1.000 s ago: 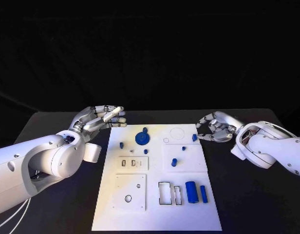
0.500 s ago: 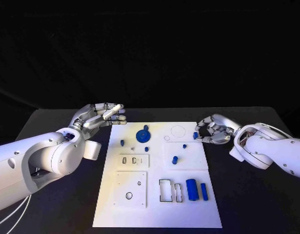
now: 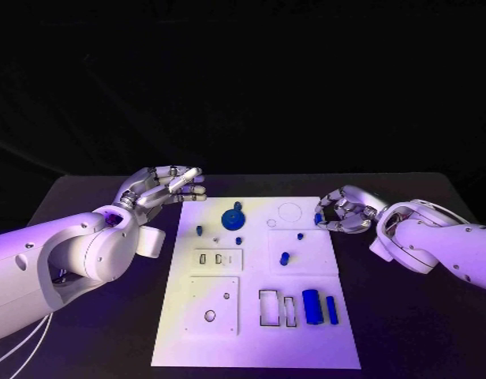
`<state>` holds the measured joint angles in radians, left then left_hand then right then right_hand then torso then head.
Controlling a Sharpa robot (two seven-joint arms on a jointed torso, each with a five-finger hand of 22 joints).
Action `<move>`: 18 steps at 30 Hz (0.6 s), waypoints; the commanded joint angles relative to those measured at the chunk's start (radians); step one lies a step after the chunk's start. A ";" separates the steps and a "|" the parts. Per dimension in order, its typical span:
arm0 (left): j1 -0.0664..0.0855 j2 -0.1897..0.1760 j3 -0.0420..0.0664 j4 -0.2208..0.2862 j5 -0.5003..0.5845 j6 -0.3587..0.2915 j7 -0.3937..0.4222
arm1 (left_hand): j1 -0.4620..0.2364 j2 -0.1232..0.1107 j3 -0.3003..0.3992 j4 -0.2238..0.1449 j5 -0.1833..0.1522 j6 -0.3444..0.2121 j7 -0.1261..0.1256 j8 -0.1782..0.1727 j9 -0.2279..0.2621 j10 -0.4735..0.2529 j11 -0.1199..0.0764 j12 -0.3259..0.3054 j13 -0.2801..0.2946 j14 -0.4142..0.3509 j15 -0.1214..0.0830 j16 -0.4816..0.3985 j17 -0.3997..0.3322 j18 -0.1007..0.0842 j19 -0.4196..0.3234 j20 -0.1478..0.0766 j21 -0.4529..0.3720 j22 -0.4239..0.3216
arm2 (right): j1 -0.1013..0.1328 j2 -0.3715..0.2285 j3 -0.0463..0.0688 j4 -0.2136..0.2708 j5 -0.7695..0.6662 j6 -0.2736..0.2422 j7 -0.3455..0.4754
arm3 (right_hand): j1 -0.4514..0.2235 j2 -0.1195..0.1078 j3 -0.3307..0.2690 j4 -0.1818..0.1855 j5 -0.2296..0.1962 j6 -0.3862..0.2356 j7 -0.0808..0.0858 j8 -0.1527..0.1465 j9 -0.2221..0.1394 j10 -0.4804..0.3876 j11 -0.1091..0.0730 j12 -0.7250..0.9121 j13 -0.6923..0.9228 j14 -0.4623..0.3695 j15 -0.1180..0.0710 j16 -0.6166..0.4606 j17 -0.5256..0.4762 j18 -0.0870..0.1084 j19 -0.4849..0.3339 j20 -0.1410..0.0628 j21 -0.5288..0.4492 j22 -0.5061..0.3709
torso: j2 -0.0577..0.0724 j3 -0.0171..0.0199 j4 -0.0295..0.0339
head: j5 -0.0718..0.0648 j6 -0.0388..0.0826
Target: Assemble the parts on the task board
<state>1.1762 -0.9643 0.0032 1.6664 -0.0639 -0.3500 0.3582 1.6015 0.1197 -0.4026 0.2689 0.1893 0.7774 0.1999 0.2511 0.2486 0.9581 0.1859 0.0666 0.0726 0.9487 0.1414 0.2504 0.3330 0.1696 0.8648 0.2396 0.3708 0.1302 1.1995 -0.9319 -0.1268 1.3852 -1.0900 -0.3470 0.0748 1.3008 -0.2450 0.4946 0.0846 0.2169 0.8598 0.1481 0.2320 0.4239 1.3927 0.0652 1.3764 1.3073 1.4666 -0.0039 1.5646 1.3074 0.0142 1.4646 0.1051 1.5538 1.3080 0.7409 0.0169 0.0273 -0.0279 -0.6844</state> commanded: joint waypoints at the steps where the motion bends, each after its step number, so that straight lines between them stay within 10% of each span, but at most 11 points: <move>1: 0.001 0.001 0.001 0.001 0.002 0.017 0.006 | 0.003 0.009 -0.006 0.001 -0.005 0.002 0.030 0.005 0.001 0.004 0.000 0.003 0.001 -0.004 0.000 -0.005 0.001 0.009 -0.001 0.004 -0.001 -0.001 | -0.003 0.005 0.000 -0.003 -0.004 0.011 0.001 | 0.000 0.008 0.011 -0.001 0.003 0.015 -0.001 0.008 -0.001 0.009 0.000 0.007 0.060 0.104 0.003 0.006 0.263 -0.010 0.096 0.003 0.005 0.253 | 0.000 0.0004 -0.0004 | 0.001 -0.002; 18: 0.001 0.000 0.001 0.001 0.002 0.017 0.003 | 0.004 0.010 -0.007 0.000 -0.005 0.001 0.030 0.006 0.002 0.004 0.000 0.002 0.001 -0.005 0.000 -0.006 0.003 0.009 -0.001 0.004 -0.001 -0.001 | -0.005 0.013 0.000 -0.011 -0.002 0.004 -0.004 | -0.015 0.020 0.035 -0.006 -0.002 0.076 -0.016 0.030 0.005 0.020 -0.012 0.020 0.072 0.104 -0.007 0.006 0.263 -0.012 0.100 -0.004 0.010 0.257 | 0.000 0.0002 -0.0006 | 0.002 -0.006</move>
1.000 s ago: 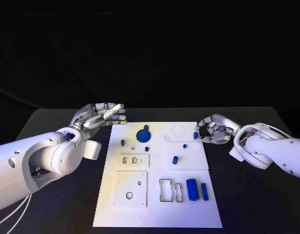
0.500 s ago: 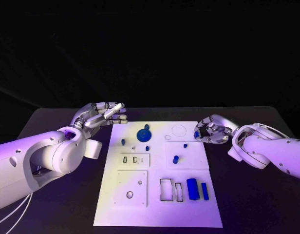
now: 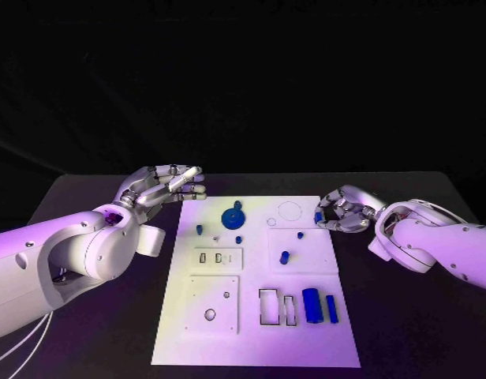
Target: Assemble the parts on the task board
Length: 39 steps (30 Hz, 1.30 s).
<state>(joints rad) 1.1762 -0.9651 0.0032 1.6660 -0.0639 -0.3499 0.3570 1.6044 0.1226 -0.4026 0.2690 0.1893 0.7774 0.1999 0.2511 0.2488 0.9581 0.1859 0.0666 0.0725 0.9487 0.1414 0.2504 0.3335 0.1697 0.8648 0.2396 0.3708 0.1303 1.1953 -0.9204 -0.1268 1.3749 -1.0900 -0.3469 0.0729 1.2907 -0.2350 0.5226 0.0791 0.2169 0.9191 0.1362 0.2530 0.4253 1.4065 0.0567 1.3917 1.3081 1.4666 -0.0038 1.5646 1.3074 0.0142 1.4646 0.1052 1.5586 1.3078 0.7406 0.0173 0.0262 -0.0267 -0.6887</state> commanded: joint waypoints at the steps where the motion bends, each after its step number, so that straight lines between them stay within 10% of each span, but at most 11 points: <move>1: 0.001 0.001 0.001 0.001 0.002 0.017 0.004 | 0.001 0.008 -0.007 0.000 -0.005 0.001 0.030 0.006 0.002 0.004 0.000 0.002 0.001 -0.005 0.000 -0.006 0.002 0.009 -0.001 0.004 -0.001 -0.001 | -0.001 0.002 0.000 -0.001 -0.002 0.000 -0.002 | -0.007 0.012 0.009 0.000 -0.002 0.023 -0.006 0.012 0.005 0.007 -0.005 0.005 0.072 0.104 -0.009 0.006 0.263 -0.012 0.101 -0.005 0.006 0.258 | 0.000 -0.0002 0.0008 | 0.000 -0.002; 20: 0.001 -0.002 0.001 0.001 0.002 0.019 0.001 | 0.001 0.008 -0.007 0.000 -0.005 0.001 0.030 0.006 0.002 0.004 0.000 0.002 0.001 -0.005 0.000 -0.006 0.002 0.009 -0.001 0.004 -0.001 -0.001 | -0.002 -0.005 0.001 0.026 -0.019 -0.107 -0.035 | -0.018 0.050 0.033 -0.005 0.002 0.072 -0.029 0.037 0.024 0.025 -0.025 0.023 0.090 0.104 -0.026 0.006 0.263 -0.014 0.106 -0.022 0.012 0.263 | -0.001 -0.0007 0.0004 | 0.000 -0.003; 28: 0.001 -0.002 0.001 -0.003 0.002 0.020 0.000 | 0.001 0.008 -0.007 0.000 -0.005 0.001 0.030 0.006 0.002 0.004 0.000 0.002 0.001 -0.005 0.000 -0.006 0.002 0.009 -0.001 0.004 -0.001 -0.001 | 0.005 -0.028 0.005 0.131 -0.036 -0.127 -0.096 | -0.017 0.053 0.037 -0.009 0.008 0.073 -0.031 0.038 0.026 0.024 -0.027 0.021 0.088 0.104 -0.028 0.006 0.263 -0.014 0.106 -0.024 0.012 0.263 | -0.004 -0.0019 -0.0018 | 0.002 -0.004; 39: 0.000 0.016 0.000 -0.027 0.002 0.025 -0.002 | 0.002 0.009 -0.008 0.000 -0.006 0.000 0.031 0.006 0.003 0.004 0.000 0.001 0.001 -0.005 0.000 -0.007 0.004 0.009 -0.002 0.004 -0.001 -0.002 | 0.020 0.027 0.007 0.300 -0.134 -0.167 -0.272 | -0.015 0.056 0.043 -0.016 0.018 0.070 -0.031 0.037 0.027 0.021 -0.028 0.017 0.084 0.104 -0.030 0.006 0.263 -0.014 0.106 -0.026 0.012 0.263 | -0.020 -0.0145 -0.0008 | 0.012 -0.015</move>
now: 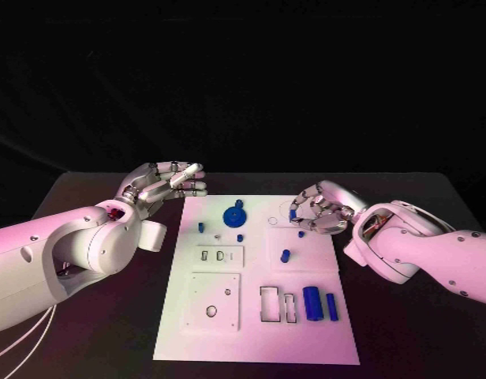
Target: Assemble the parts on the task board
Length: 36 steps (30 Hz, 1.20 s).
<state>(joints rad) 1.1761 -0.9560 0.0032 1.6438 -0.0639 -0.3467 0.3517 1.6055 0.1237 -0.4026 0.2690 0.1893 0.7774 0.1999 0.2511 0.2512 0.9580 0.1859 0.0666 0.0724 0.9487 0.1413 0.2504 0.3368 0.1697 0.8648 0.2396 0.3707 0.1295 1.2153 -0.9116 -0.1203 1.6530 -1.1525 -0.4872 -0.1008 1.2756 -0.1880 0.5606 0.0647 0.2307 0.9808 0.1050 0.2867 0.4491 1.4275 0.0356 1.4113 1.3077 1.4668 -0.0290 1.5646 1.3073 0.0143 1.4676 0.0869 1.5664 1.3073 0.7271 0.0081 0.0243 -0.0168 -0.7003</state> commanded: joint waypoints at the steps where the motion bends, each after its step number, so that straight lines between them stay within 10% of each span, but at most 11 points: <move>1: 0.000 0.010 0.000 -0.008 0.002 0.022 0.003 | 0.001 0.008 -0.008 0.000 -0.006 0.000 0.031 0.006 0.001 0.004 0.000 0.001 0.001 -0.005 0.000 -0.007 0.001 0.009 -0.002 0.004 -0.001 -0.001 | 0.000 0.031 0.000 0.031 -0.079 -0.025 -0.108 | 0.000 0.010 0.006 -0.002 0.006 0.009 0.000 0.003 0.004 0.000 -0.007 -0.002 0.085 0.104 -0.005 0.006 0.263 -0.014 0.103 -0.008 0.004 0.264 | -0.007 -0.0059 0.0015 | 0.003 -0.003; 16: 0.000 0.043 -0.001 -0.050 0.002 0.031 -0.001 | 0.000 0.009 -0.010 0.001 -0.006 0.000 0.031 0.007 0.002 0.004 -0.001 0.001 0.001 -0.006 0.000 -0.007 0.002 0.009 -0.002 0.004 -0.001 -0.001 | -0.046 0.231 -0.009 0.022 -0.211 0.003 -0.195 | -0.005 0.010 0.006 -0.003 0.014 0.006 0.002 0.001 0.004 -0.002 -0.006 -0.005 0.082 0.104 -0.005 0.006 0.263 -0.014 0.103 -0.009 0.004 0.264 | -0.020 -0.0194 0.0060 | 0.019 -0.023; 36: 0.000 0.045 -0.001 -0.050 0.002 0.034 -0.004 | 0.000 0.010 -0.010 0.001 -0.007 0.000 0.031 0.007 0.002 0.004 -0.001 0.001 0.001 -0.006 0.000 -0.008 0.003 0.009 -0.002 0.004 -0.001 -0.001 | -0.107 0.326 -0.013 -0.052 -0.281 0.030 -0.215 | -0.009 0.008 0.006 -0.004 0.017 0.004 0.002 0.000 0.005 -0.003 -0.006 -0.005 0.082 0.104 -0.005 0.006 0.263 -0.014 0.103 -0.009 0.004 0.264 | -0.018 -0.0172 0.0039 | 0.038 -0.041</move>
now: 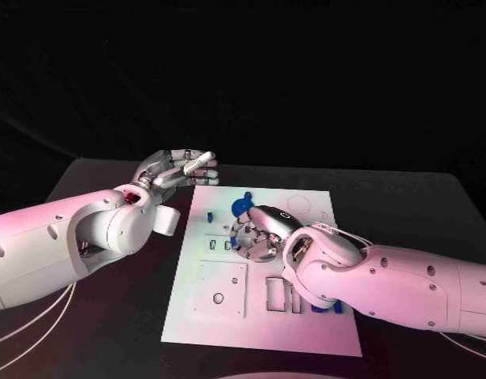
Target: Assemble the parts on the task board
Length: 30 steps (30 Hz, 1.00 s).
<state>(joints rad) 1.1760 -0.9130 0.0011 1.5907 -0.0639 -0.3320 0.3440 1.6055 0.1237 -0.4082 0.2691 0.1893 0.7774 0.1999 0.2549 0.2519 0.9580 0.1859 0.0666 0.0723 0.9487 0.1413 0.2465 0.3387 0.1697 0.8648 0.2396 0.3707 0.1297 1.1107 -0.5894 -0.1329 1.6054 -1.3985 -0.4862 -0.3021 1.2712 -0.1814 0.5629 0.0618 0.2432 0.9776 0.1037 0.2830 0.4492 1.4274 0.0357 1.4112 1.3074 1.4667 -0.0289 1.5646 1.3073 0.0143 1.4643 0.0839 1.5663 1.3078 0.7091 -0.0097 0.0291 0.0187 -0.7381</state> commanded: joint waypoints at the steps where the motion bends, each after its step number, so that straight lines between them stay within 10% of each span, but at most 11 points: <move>1: 0.001 0.001 0.001 0.003 0.002 0.020 0.004 | 0.000 0.010 -0.005 0.001 -0.007 0.000 0.031 0.003 0.001 0.004 -0.001 0.001 0.002 -0.006 0.000 -0.004 0.001 0.009 -0.002 0.004 -0.001 -0.001 | -0.004 0.008 -0.001 -0.010 -0.036 0.034 -0.017 | -0.007 0.000 0.003 -0.001 0.005 0.006 0.004 0.004 0.005 -0.002 -0.006 -0.004 0.083 0.104 -0.005 0.006 0.263 -0.014 0.106 -0.006 0.004 0.263 | -0.001 0.0009 -0.0010 | 0.003 -0.004; 30: 0.001 -0.002 0.001 0.003 0.002 0.024 0.000 | -0.001 0.011 -0.008 0.002 -0.010 -0.002 0.031 0.004 0.004 0.004 -0.001 0.000 0.001 -0.007 0.000 -0.006 0.004 0.009 -0.003 0.005 -0.002 -0.002 | -0.020 0.028 -0.004 -0.050 -0.062 0.045 -0.029 | -0.016 -0.004 0.000 -0.001 0.003 0.004 0.004 0.002 0.006 -0.002 -0.005 -0.005 0.082 0.104 -0.004 0.006 0.263 -0.014 0.106 -0.006 0.004 0.263 | -0.001 0.0006 0.0003 | 0.011 -0.014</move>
<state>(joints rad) 1.1760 -0.9159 0.0010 1.5911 -0.0639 -0.3275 0.3403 1.6055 0.1237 -0.4109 0.2719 0.1834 0.7774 0.1999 0.2548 0.2548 0.9580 0.1859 0.0666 0.0723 0.9488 0.1413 0.2465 0.3417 0.1697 0.8648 0.2396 0.3707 0.1290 1.0943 -0.5610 -0.1348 1.5594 -1.4426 -0.4627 -0.3209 1.2659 -0.1871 0.5616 0.0607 0.2412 0.9773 0.1087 0.2818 0.4552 1.4274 0.0357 1.4111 1.3073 1.4667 -0.0288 1.5646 1.3074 0.0143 1.4643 0.0840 1.5663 1.3074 0.7090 -0.0091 0.0297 0.0290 -0.7511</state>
